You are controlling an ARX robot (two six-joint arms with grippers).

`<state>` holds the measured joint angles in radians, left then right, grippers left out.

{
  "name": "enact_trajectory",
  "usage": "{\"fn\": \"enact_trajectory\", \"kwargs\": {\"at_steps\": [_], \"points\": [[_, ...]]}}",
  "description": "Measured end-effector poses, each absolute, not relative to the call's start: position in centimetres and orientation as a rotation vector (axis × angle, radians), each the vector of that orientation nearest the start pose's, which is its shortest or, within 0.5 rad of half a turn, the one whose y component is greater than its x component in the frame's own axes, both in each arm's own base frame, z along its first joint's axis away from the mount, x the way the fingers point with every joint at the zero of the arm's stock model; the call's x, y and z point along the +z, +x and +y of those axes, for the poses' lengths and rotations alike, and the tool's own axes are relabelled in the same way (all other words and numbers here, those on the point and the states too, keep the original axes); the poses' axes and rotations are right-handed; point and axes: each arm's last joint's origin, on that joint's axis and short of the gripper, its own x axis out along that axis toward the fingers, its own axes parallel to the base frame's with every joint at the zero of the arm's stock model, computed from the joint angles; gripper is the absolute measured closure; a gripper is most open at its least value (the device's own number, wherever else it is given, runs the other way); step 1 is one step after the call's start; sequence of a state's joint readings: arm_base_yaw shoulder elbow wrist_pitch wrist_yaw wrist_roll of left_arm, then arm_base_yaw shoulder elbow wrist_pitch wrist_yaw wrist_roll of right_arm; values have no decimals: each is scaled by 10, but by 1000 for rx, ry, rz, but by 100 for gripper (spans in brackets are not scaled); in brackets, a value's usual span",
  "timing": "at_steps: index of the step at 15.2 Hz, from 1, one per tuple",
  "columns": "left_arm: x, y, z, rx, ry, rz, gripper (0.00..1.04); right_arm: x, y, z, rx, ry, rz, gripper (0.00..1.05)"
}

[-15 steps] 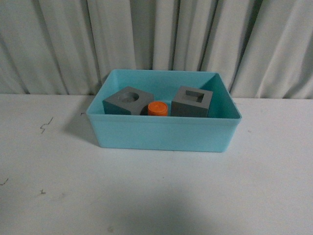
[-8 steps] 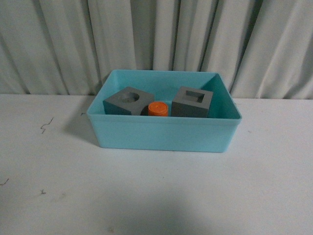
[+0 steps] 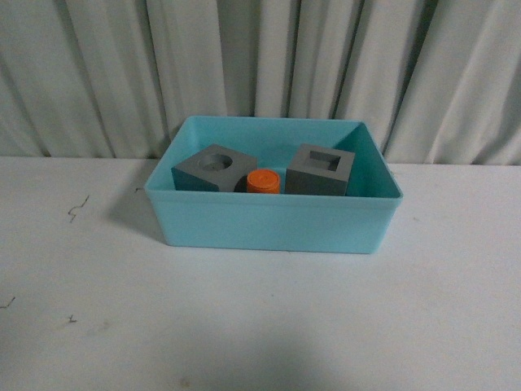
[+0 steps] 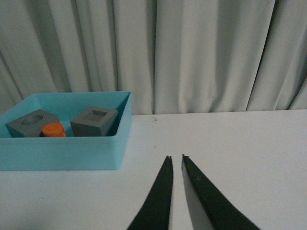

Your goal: Place gray and orange parts in blue box

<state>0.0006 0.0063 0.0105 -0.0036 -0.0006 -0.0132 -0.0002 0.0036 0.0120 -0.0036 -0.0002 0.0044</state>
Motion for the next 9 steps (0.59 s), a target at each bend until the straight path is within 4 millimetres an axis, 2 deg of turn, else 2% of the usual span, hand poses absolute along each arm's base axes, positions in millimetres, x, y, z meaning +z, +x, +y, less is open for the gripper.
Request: {"fn": "enact_trajectory", "kwargs": {"at_steps": [2, 7, 8, 9], "points": [[166, 97, 0, 1, -13, -1, 7, 167, 97, 0, 0, 5, -5, 72], [166, 97, 0, 1, -13, -1, 7, 167, 97, 0, 0, 4, -5, 14], [166, 97, 0, 1, -13, -1, 7, 167, 97, 0, 0, 5, -5, 4], [166, 97, 0, 1, -13, -1, 7, 167, 97, 0, 0, 4, -5, 6]]}}
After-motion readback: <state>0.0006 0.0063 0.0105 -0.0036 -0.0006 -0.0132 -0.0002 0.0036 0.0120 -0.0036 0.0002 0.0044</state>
